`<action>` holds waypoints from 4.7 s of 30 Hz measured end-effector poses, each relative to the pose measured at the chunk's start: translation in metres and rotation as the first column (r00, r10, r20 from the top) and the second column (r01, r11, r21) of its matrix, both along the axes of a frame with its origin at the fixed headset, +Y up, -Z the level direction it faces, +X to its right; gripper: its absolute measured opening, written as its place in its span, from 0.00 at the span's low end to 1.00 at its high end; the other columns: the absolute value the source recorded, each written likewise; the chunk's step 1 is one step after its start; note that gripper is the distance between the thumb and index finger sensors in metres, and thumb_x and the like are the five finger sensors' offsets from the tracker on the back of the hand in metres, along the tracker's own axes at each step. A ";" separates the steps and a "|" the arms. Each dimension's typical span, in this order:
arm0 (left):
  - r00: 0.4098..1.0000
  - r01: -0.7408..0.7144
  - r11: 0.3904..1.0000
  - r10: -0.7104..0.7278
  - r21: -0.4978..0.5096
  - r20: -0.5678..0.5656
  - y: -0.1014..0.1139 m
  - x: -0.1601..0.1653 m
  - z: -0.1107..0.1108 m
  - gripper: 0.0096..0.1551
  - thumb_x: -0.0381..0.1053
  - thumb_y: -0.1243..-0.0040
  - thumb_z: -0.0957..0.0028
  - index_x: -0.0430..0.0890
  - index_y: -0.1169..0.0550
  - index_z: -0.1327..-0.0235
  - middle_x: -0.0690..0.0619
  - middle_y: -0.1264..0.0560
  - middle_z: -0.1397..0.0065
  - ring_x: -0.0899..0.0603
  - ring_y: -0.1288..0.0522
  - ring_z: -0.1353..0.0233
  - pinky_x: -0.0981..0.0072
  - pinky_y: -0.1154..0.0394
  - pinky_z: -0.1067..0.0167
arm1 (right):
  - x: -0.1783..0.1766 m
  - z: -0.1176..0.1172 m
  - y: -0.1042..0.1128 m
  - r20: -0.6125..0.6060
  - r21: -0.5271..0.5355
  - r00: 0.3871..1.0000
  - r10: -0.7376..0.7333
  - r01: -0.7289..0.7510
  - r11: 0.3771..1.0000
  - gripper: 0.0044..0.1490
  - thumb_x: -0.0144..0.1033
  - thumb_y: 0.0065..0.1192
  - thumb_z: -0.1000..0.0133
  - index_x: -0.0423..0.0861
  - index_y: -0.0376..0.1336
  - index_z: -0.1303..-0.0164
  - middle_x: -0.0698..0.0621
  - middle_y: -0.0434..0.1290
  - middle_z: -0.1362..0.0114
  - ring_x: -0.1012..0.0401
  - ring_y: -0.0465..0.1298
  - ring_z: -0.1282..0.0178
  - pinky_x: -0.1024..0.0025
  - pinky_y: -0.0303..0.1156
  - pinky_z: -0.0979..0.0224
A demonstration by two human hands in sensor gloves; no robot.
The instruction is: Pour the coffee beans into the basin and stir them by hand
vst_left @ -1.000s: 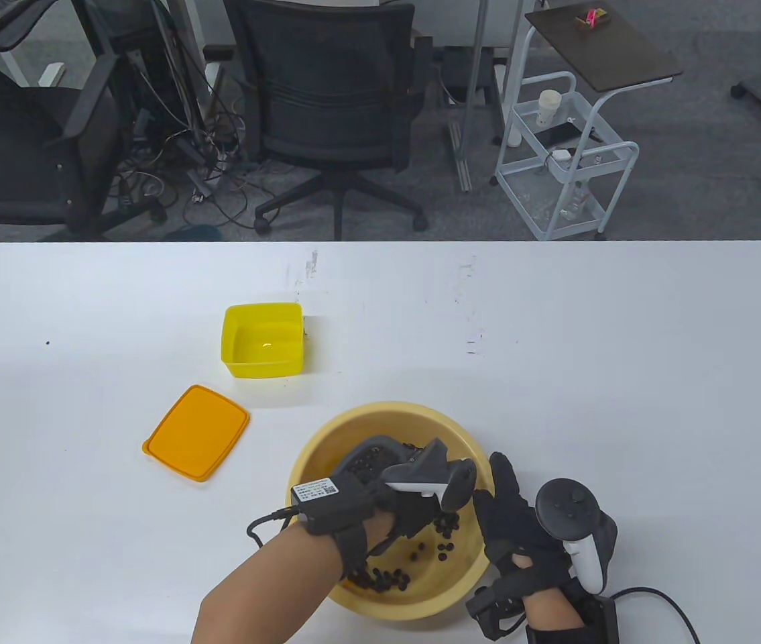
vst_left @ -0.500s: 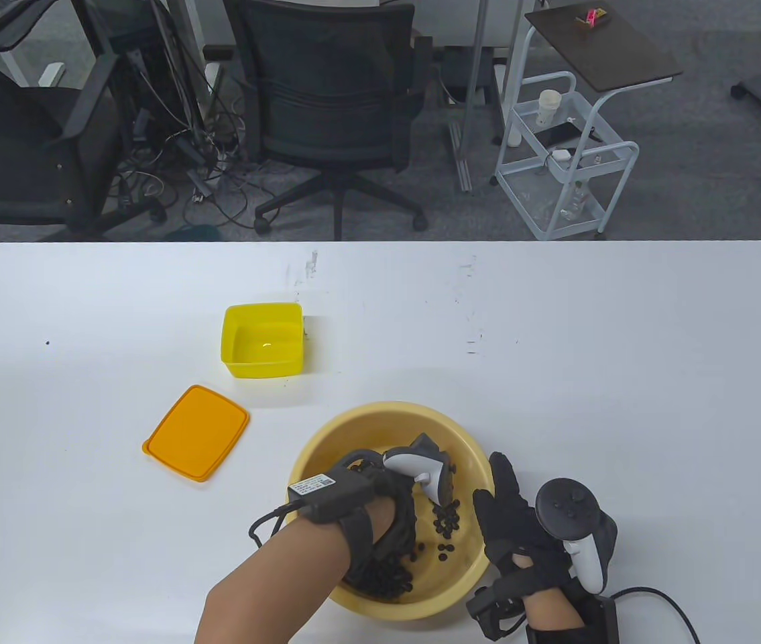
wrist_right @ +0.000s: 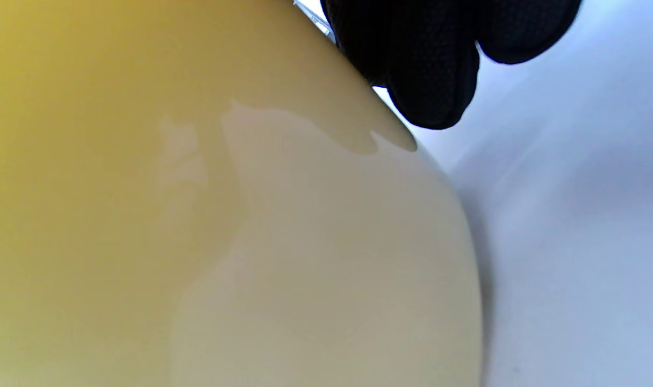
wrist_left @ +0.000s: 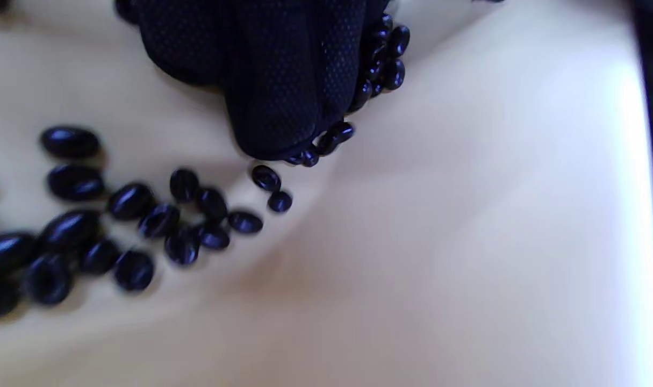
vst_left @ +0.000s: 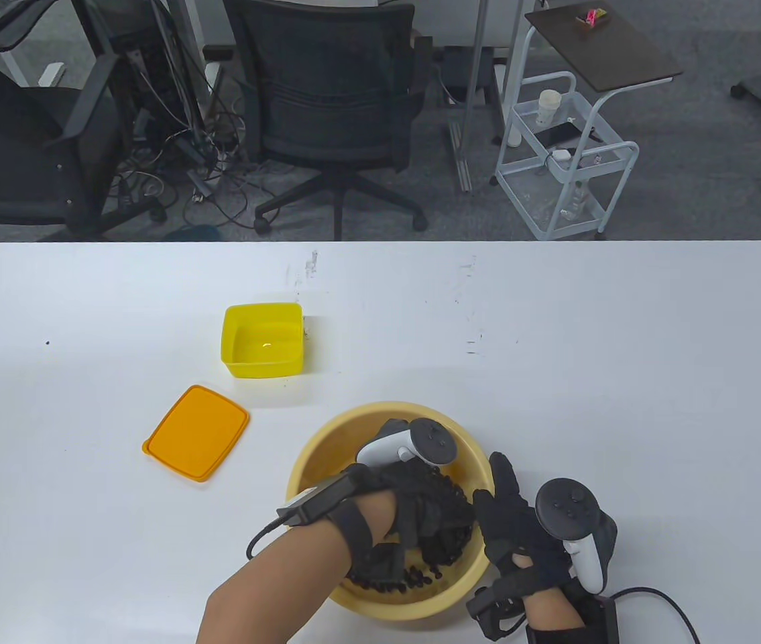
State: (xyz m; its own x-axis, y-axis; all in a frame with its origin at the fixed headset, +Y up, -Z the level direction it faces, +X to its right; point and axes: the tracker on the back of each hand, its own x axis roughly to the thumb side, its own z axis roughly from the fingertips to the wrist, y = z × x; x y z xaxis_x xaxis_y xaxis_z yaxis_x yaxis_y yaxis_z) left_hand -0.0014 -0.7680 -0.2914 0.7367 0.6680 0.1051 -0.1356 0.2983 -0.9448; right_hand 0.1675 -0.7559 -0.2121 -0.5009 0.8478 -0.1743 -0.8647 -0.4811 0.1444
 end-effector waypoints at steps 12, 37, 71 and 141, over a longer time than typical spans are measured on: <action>0.964 0.162 0.808 -0.253 0.566 0.086 0.023 0.004 0.010 0.33 0.61 0.55 0.43 0.50 0.37 0.25 0.45 0.36 0.25 0.42 0.29 0.30 0.42 0.47 0.24 | 0.000 0.000 0.000 0.000 -0.001 1.000 0.000 0.000 1.000 0.42 0.44 0.43 0.41 0.42 0.35 0.24 0.35 0.61 0.30 0.39 0.73 0.38 0.40 0.62 0.34; 0.857 0.419 0.905 -0.421 0.074 0.297 -0.005 -0.005 0.014 0.41 0.65 0.58 0.45 0.32 0.15 0.58 0.40 0.09 0.58 0.38 0.09 0.61 0.49 0.25 0.38 | 0.000 0.000 0.001 -0.004 -0.006 1.000 -0.001 0.000 1.000 0.42 0.45 0.43 0.41 0.42 0.35 0.24 0.34 0.61 0.30 0.39 0.73 0.38 0.40 0.62 0.34; 0.461 0.638 0.370 -0.886 0.676 0.049 0.014 -0.006 -0.004 0.45 0.65 0.59 0.45 0.28 0.28 0.38 0.34 0.19 0.40 0.35 0.14 0.44 0.47 0.31 0.31 | 0.000 -0.001 0.000 -0.008 -0.012 1.000 -0.003 0.003 1.000 0.42 0.45 0.42 0.41 0.42 0.35 0.24 0.34 0.60 0.30 0.38 0.73 0.38 0.40 0.61 0.34; 0.943 0.275 0.959 -0.256 -0.065 0.215 -0.013 0.004 0.009 0.41 0.67 0.59 0.45 0.32 0.20 0.53 0.42 0.13 0.55 0.42 0.10 0.58 0.48 0.25 0.40 | -0.001 -0.001 -0.001 -0.011 -0.017 1.000 -0.009 0.009 1.000 0.42 0.46 0.42 0.41 0.43 0.35 0.24 0.34 0.60 0.30 0.38 0.73 0.37 0.40 0.61 0.34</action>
